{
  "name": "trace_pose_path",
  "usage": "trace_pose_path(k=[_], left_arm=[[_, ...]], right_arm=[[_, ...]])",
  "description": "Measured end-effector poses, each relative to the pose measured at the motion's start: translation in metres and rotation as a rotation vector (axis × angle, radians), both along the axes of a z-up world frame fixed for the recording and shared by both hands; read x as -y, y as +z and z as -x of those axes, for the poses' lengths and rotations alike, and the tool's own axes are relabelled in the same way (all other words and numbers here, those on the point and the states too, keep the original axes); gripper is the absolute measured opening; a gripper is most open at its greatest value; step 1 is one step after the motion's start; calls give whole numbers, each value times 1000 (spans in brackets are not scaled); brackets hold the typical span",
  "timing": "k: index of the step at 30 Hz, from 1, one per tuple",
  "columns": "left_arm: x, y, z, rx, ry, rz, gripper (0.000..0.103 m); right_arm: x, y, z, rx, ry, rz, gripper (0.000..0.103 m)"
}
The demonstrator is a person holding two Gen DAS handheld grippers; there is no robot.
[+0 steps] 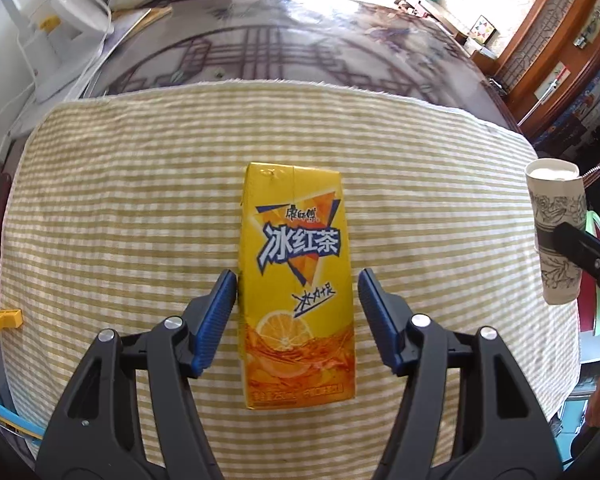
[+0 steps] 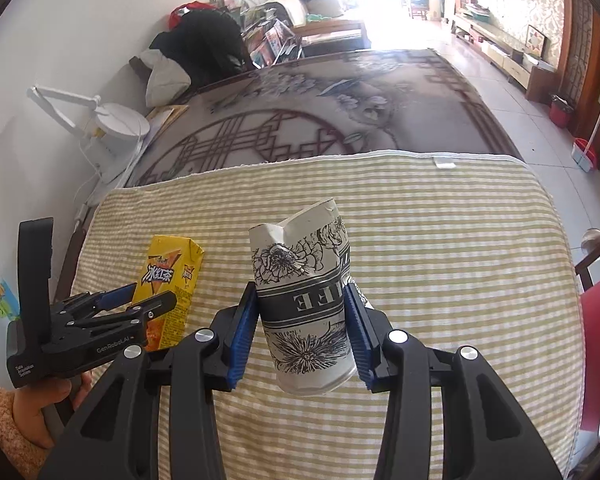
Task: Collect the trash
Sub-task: 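Carry the iced-tea box and paper cup to the red bin with both tools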
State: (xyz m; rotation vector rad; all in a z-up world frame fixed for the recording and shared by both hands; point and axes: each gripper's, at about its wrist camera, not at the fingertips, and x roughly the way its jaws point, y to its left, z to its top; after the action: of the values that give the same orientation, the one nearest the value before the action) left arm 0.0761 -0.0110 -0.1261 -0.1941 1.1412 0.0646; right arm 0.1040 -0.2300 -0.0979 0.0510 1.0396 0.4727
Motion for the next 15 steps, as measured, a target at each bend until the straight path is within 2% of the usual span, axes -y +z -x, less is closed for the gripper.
trace_pose_path(k=[4, 10, 14, 15], left_arm=[[11, 7, 3, 24, -15, -10, 58], [23, 15, 8, 41, -31, -25, 45], [32, 24, 8, 66, -45, -33, 24], [34, 25, 7, 67, -50, -24, 23]], right_arm=[[12, 4, 4, 7, -21, -10, 41], [24, 11, 9, 24, -43, -24, 41], [35, 14, 12, 34, -61, -38, 41], [39, 14, 13, 36, -67, -41, 41]])
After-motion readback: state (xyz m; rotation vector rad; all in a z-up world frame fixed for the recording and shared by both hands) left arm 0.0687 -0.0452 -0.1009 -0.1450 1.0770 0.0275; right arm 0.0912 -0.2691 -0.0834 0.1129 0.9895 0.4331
